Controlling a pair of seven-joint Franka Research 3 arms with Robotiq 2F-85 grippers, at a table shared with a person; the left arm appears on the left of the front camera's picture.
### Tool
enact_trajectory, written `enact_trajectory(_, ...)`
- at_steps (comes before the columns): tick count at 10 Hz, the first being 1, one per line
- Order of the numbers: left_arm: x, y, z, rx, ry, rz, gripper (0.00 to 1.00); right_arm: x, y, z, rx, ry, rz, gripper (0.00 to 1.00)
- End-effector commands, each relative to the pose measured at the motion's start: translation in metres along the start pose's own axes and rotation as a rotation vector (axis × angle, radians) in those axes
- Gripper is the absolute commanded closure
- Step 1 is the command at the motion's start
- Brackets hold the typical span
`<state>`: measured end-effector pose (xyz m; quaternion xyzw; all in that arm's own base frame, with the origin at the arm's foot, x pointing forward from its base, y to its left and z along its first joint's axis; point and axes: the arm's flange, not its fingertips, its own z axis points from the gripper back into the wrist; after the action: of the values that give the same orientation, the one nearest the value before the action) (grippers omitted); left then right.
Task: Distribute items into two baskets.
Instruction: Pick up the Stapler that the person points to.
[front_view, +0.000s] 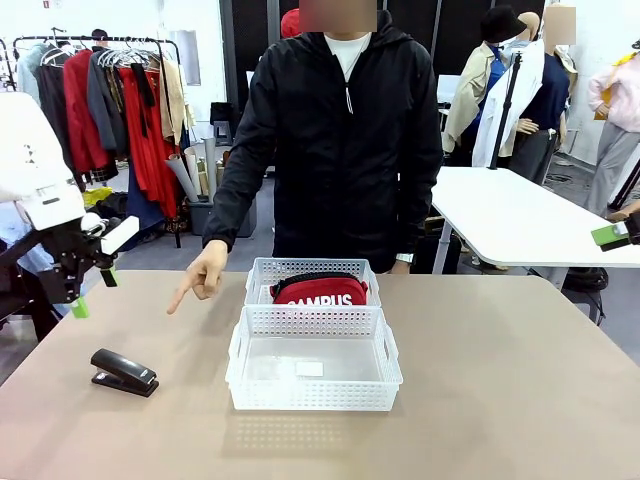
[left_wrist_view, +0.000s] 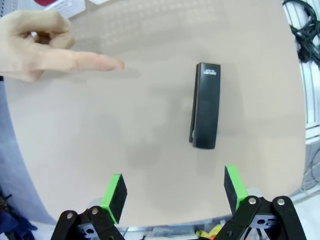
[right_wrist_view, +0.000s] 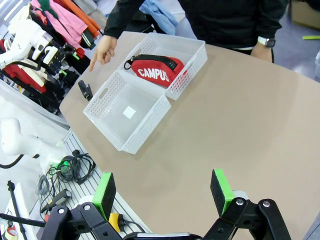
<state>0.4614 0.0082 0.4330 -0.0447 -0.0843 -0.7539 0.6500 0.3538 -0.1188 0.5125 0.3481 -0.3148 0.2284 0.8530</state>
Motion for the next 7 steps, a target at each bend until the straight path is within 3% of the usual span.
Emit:
enact_trajectory(1, 0.002, -0.009, -0.014, 0.038, -0.014, 0.015, 0.00, 0.001, 0.001, 0.001, 0.001, 0.001, 0.002, 0.00)
enact_trajectory(7, 0.000, 0.002, -0.063, 0.015, 0.025, 0.027, 0.00, 0.001, 0.001, 0.001, 0.001, 0.001, 0.002, 0.00)
